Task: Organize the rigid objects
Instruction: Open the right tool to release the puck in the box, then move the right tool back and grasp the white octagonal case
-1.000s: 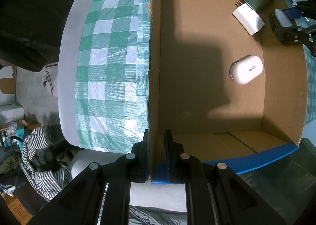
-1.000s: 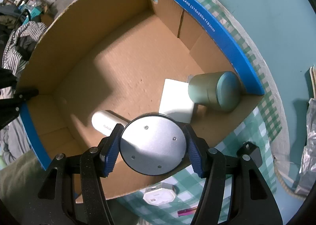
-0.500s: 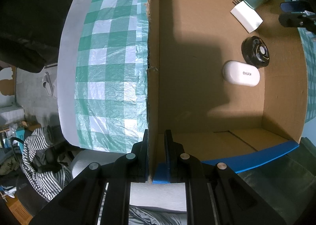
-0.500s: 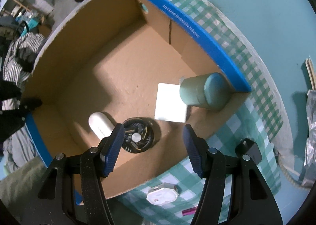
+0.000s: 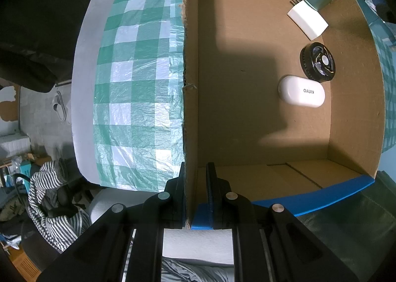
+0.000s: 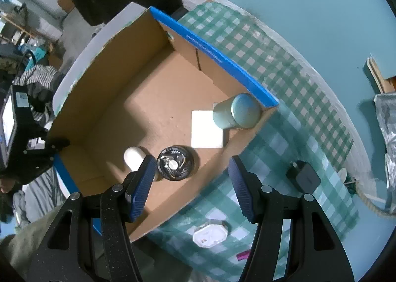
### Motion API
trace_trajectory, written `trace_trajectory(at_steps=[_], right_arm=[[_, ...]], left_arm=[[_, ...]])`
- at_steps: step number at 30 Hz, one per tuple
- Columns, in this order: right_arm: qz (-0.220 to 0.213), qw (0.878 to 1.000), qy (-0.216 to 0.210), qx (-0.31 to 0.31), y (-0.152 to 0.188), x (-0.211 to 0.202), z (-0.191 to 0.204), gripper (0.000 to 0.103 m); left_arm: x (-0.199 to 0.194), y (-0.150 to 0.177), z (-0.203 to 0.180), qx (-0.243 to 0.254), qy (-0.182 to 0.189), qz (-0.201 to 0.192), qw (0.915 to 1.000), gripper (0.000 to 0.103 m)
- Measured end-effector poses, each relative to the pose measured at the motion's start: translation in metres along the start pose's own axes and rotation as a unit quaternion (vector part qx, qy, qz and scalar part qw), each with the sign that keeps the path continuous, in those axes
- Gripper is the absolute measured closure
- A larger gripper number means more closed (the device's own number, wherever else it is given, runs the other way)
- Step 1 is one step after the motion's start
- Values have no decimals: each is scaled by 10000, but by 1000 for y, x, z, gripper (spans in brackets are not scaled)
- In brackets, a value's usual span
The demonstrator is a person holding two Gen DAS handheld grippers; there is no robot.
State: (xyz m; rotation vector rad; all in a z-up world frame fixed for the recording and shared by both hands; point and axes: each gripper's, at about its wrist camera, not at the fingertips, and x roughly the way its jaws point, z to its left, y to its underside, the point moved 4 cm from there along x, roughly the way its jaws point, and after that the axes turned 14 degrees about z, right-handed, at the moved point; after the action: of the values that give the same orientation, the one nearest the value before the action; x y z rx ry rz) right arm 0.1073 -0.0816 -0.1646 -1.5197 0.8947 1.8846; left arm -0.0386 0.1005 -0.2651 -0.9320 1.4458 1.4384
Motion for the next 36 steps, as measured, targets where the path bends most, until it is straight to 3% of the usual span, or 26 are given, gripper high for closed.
trace_trajectory(at_steps=[19,36], right_arm=[[-258,9962,-156,813,45,-27,-29,41],[-161,9821,-320,1849,91,1,-46,35]], left_arm=[[-2,-1,-4,119,-31,-6,9999,92],[-3,0,-5,405,-61,-5,9992,92]])
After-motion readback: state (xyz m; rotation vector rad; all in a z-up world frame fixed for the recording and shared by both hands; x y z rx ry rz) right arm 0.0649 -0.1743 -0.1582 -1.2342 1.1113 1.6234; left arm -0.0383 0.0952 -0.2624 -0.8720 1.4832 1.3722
